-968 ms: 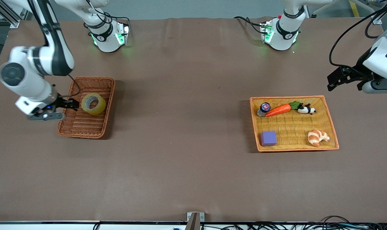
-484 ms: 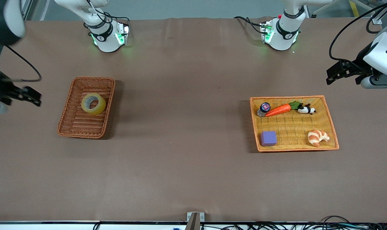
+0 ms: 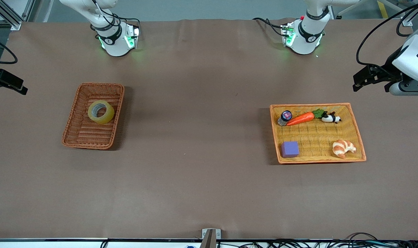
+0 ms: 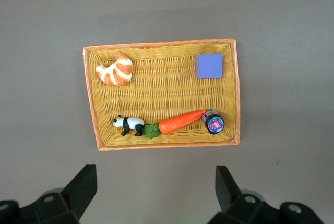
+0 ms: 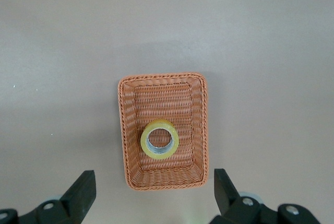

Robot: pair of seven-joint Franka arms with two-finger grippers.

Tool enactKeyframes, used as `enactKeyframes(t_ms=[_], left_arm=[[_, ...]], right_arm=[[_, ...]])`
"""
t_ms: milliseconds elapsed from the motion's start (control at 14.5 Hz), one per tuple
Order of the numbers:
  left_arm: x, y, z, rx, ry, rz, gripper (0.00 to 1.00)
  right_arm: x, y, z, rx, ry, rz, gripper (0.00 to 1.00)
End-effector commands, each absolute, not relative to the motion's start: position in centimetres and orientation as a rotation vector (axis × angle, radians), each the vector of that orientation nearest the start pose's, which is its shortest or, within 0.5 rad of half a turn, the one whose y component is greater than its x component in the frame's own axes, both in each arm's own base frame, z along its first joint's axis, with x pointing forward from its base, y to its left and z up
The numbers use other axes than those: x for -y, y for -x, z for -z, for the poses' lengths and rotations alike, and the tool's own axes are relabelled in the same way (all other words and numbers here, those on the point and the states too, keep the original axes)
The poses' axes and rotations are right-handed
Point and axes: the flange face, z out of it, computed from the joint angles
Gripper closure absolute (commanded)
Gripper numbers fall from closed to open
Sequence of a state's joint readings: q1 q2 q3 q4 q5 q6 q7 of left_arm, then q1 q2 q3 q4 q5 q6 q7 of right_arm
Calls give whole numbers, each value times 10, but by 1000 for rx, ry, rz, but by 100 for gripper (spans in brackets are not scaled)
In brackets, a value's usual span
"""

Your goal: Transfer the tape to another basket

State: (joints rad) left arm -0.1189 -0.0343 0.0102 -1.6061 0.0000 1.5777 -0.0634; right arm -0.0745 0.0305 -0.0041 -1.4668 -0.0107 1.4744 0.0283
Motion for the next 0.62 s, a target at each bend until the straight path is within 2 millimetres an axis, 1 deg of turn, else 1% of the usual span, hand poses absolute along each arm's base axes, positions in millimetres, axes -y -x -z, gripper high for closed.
enactKeyframes(t_ms=[0,415,553], left_arm=[[57,-541,-629,-94,3151,28,0],[57,-541,-630,-94,3148,31,0],[58,-541,-630,-92,3147,31,0]], right_arm=[[38,-545,-641,-164,3135,-19,0],[38,-547,-642,-147,3136,-10,0],[37,-549,-643,-139,3134,22,0]])
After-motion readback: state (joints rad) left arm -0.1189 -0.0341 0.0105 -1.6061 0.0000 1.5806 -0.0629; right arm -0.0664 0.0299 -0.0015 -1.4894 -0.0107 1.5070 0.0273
